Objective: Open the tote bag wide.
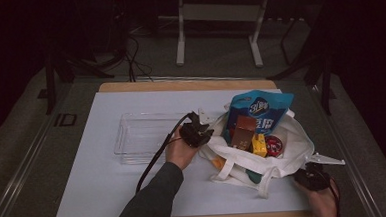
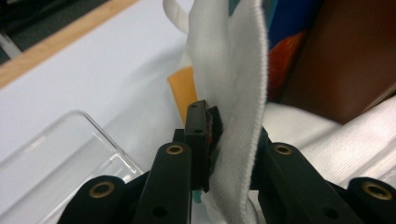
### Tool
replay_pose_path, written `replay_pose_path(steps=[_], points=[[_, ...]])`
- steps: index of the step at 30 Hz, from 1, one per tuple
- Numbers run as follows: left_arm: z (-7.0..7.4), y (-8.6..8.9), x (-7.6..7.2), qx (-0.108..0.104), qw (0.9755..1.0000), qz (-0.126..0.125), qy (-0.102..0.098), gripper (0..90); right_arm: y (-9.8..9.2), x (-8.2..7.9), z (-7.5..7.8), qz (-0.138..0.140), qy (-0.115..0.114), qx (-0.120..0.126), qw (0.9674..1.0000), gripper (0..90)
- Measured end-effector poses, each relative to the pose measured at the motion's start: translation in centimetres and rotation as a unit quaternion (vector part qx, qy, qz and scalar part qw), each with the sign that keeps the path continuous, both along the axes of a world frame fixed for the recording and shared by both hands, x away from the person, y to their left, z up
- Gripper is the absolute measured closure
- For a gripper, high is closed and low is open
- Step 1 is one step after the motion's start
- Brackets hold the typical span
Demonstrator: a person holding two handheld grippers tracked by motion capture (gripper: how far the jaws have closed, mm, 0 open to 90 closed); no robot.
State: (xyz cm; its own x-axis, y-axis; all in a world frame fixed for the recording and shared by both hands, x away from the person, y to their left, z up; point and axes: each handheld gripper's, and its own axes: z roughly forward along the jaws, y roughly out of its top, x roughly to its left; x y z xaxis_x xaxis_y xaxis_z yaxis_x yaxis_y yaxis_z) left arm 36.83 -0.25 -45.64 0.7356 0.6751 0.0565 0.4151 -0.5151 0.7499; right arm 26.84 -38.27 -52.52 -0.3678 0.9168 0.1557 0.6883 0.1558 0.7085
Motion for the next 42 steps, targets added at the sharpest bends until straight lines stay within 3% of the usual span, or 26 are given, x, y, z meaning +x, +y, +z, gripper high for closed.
replay_pose_path(steps=[5, 9, 13, 17, 18, 20, 26, 35, 39, 42], points=[[0.4, 0.7, 0.1, -0.024, 0.9995, -0.016, 0.009, 73.0, 0.2, -0.6, 0.8, -0.009, -0.006, -0.008, 0.9999, 85.2], [1.3, 1.3, -0.6, -0.036, 0.9991, -0.021, -0.001, 62.0, -0.2, -1.1, 1.6, -0.012, -0.011, -0.010, 0.9998, 79.0], [2.4, 2.0, -1.3, -0.047, 0.9984, -0.028, -0.016, 60.3, -0.7, -1.8, 2.9, -0.020, -0.024, -0.011, 0.9994, 76.2], [3.0, 2.6, -1.7, -0.057, 0.9976, -0.032, -0.021, 59.6, -1.2, -2.4, 4.0, -0.019, -0.041, -0.001, 0.9990, 73.5], [3.4, 3.0, -2.0, -0.070, 0.9966, -0.036, -0.026, 59.6, -1.3, -2.6, 4.4, -0.016, -0.046, 0.004, 0.9988, 72.5], [3.7, 3.2, -2.3, -0.074, 0.9961, -0.037, -0.031, 59.6, -1.5, -3.2, 5.7, -0.013, -0.063, 0.001, 0.9979, 71.0], [4.4, 3.4, -2.4, -0.085, 0.9950, -0.037, -0.037, 59.9, -2.2, -3.8, 7.6, -0.023, -0.107, -0.005, 0.9940, 69.7], [5.1, 2.6, -2.1, -0.087, 0.9945, -0.040, -0.043, 60.9, -3.0, -2.4, 9.8, -0.034, -0.139, -0.009, 0.9896, 62.8], [5.2, 2.4, -1.8, -0.085, 0.9948, -0.039, -0.041, 61.7, -3.1, -1.1, 10.8, -0.047, -0.147, -0.020, 0.9878, 61.1], [5.1, 2.1, -1.4, -0.081, 0.9954, -0.037, -0.035, 62.5, -3.0, 0.1, 11.2, -0.040, -0.149, -0.030, 0.9876, 60.5]])
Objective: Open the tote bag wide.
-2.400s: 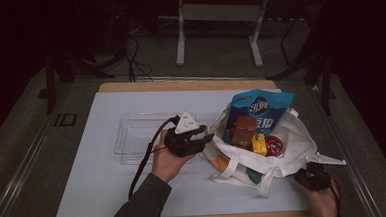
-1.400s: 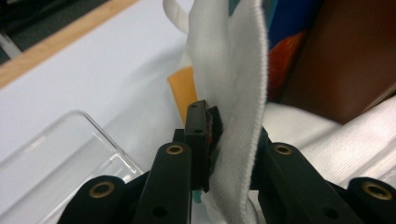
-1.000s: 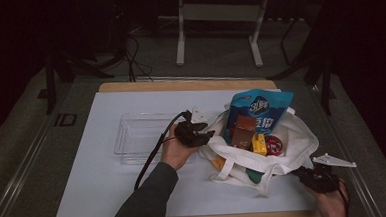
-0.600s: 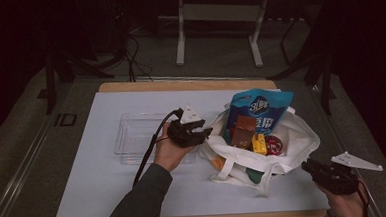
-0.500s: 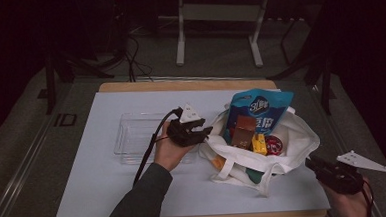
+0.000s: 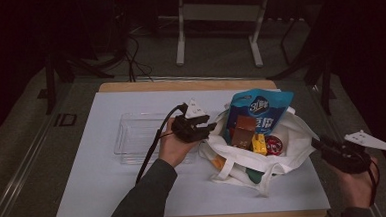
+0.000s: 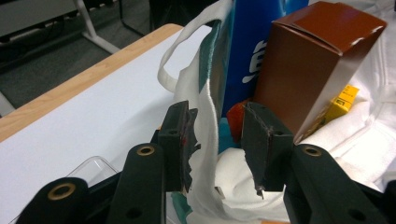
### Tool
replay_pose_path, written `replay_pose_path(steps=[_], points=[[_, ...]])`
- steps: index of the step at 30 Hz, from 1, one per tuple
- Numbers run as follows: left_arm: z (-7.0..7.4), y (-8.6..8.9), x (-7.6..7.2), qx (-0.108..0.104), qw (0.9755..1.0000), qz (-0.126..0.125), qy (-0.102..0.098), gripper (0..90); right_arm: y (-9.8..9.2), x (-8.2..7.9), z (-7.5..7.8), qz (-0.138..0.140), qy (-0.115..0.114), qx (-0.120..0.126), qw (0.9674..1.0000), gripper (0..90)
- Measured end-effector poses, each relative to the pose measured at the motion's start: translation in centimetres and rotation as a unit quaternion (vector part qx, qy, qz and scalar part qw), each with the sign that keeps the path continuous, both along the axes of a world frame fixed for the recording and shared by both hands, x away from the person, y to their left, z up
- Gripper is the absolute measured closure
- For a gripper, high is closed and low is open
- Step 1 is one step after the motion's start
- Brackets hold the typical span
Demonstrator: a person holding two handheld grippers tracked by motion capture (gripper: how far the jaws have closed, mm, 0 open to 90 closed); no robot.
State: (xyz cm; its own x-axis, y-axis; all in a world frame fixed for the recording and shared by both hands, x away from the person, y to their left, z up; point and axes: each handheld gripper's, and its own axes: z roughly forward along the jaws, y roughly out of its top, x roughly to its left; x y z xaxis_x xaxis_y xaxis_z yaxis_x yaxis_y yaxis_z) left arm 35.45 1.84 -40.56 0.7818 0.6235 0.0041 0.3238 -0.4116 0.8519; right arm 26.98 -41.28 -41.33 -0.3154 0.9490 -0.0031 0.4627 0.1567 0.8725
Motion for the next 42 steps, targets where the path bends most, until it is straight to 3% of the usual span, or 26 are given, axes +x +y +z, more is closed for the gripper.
replay_pose_path(steps=[8, 13, 17, 20, 23, 30, 42], points=[[-0.5, -1.0, 1.6, 0.015, 0.9998, 0.003, 0.013, 75.3, 1.2, 3.1, 0.6, 0.013, -0.001, -0.018, 0.9998, 63.6], [-0.9, -1.6, 2.2, 0.033, 0.9993, 0.012, 0.012, 83.8, 2.0, 5.0, 0.3, 0.017, 0.011, -0.037, 0.9991, 81.7], [-1.4, -2.1, 2.8, 0.047, 0.9986, 0.019, 0.017, 85.7, 2.5, 5.9, -0.1, 0.016, 0.025, -0.046, 0.9985, 86.1], [-1.9, -2.3, 3.3, 0.045, 0.9983, 0.026, 0.025, 85.8, 2.6, 6.5, -0.3, 0.013, 0.036, -0.048, 0.9981, 86.5], [-2.6, -2.6, 3.7, 0.060, 0.9973, 0.032, 0.028, 86.0, 2.7, 7.1, -0.7, 0.012, 0.049, -0.052, 0.9974, 86.7], [-4.3, -3.2, 4.4, 0.082, 0.9950, 0.037, 0.045, 86.5, 2.1, 8.2, -2.8, -0.005, 0.082, -0.045, 0.9956, 86.8], [-5.6, -4.0, 5.2, 0.107, 0.9901, 0.047, 0.078, 87.7, 1.4, 9.2, -6.3, -0.013, 0.135, -0.024, 0.9905, 87.0]])
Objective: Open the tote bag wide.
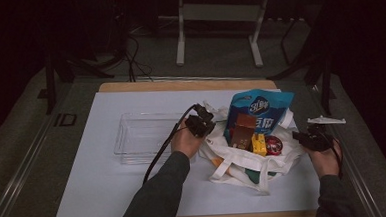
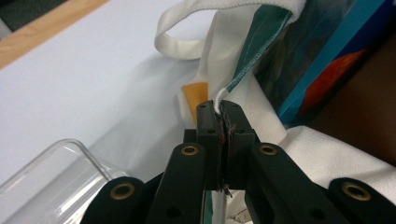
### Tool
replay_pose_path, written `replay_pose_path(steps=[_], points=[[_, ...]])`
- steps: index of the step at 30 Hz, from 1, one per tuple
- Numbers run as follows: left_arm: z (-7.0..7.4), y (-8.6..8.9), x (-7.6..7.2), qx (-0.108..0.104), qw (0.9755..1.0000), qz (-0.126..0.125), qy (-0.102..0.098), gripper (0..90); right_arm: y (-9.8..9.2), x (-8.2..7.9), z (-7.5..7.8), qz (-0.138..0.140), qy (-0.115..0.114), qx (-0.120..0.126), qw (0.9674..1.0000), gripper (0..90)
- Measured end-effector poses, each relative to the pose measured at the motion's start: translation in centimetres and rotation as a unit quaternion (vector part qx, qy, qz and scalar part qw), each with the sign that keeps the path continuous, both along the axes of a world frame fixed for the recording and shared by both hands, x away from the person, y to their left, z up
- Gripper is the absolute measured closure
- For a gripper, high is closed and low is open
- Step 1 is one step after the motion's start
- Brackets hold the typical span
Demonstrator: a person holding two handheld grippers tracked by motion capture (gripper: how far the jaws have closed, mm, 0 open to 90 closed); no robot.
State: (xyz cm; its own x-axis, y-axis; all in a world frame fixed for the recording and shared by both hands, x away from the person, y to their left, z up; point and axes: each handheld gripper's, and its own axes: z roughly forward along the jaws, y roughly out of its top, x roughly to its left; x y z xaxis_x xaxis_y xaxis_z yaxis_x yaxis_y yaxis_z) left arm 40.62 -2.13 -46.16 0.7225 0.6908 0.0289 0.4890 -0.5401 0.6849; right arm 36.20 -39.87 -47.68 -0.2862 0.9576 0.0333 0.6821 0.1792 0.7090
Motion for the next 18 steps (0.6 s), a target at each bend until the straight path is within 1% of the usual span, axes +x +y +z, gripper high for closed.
replay_pose_path(steps=[2, 4, 7, 9, 11, 13, 14, 15, 16, 18], points=[[-0.2, -0.1, 0.1, -0.001, 1.0000, 0.003, 0.007, 87.9, -0.1, 0.1, -0.4, -0.003, 0.007, 0.004, 1.0000, 87.1], [-0.2, -0.1, 0.2, -0.001, 0.9999, 0.004, 0.010, 88.0, -0.2, 0.2, -0.8, -0.008, 0.013, 0.008, 0.9998, 87.1], [-0.2, -0.1, 0.3, 0.001, 0.9998, 0.010, 0.016, 88.0, -0.2, 0.3, -1.0, -0.011, 0.021, 0.008, 0.9997, 87.2], [-0.2, -0.2, 0.3, 0.001, 0.9998, 0.012, 0.017, 88.0, -0.1, 0.4, -1.1, -0.014, 0.023, 0.006, 0.9996, 87.1], [-0.1, -0.1, 0.2, -0.005, 0.9997, 0.012, 0.020, 87.7, 0.0, 0.4, -1.1, -0.017, 0.024, 0.004, 0.9996, 87.1], [0.0, 0.1, 0.1, -0.008, 0.9998, 0.007, 0.016, 86.5, 0.1, 0.3, -1.0, -0.019, 0.024, 0.005, 0.9995, 86.4], [0.1, 0.1, 0.0, -0.009, 0.9999, 0.004, 0.012, 84.9, 0.1, 0.2, -1.0, -0.019, 0.024, 0.007, 0.9995, 85.4], [0.1, 0.3, 0.0, -0.007, 0.9998, -0.001, 0.017, 82.7, 0.2, 0.1, -0.9, -0.020, 0.024, 0.009, 0.9995, 83.9], [0.2, 0.5, -0.1, -0.009, 0.9998, -0.004, 0.018, 81.7, 0.2, 0.0, -0.8, -0.021, 0.022, 0.010, 0.9995, 81.5], [0.4, 0.9, -0.3, -0.015, 0.9998, -0.006, 0.015, 78.0, 0.2, -0.2, -0.5, -0.018, 0.018, 0.015, 0.9996, 75.5]])
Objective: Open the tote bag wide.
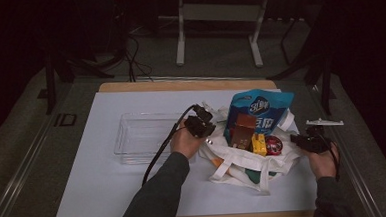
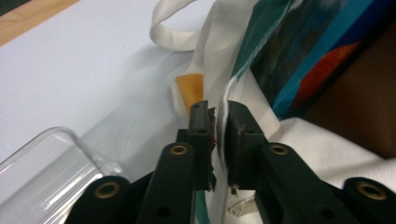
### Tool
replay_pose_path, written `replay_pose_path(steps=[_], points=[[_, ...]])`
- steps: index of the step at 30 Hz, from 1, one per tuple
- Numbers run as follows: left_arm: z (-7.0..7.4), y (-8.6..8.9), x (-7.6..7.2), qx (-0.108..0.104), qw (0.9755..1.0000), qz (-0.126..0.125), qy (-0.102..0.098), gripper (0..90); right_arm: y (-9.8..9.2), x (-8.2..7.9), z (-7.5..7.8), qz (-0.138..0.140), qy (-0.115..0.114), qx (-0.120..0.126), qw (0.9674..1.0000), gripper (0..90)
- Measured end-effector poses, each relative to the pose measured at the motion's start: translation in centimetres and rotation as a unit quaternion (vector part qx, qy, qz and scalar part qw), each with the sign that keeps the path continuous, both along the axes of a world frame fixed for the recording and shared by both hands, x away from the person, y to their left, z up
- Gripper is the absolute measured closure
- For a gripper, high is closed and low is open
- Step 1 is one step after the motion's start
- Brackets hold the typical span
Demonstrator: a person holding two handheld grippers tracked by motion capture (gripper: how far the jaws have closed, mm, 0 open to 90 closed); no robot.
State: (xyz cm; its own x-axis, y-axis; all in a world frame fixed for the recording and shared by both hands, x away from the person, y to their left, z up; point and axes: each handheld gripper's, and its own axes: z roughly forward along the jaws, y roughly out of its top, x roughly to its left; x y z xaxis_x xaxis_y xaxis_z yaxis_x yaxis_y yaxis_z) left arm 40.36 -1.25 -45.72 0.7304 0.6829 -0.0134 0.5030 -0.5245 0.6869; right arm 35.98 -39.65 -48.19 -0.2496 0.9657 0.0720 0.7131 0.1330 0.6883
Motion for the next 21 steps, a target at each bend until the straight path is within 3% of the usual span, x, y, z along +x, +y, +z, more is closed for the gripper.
replay_pose_path(steps=[4, 12, 21], points=[[1.1, 0.9, -0.6, -0.020, 0.9996, -0.003, -0.019, 68.4, 0.2, -0.8, 1.1, 0.008, -0.020, -0.017, 0.9996, 66.8], [3.4, 2.1, -2.6, -0.057, 0.9964, -0.008, -0.061, 63.6, 1.0, -3.1, 3.2, 0.023, -0.062, -0.029, 0.9974, 60.2], [3.8, 1.7, -5.4, -0.073, 0.9933, -0.048, -0.075, 64.8, 1.4, -6.1, 5.1, 0.026, -0.107, -0.038, 0.9932, 56.2]])
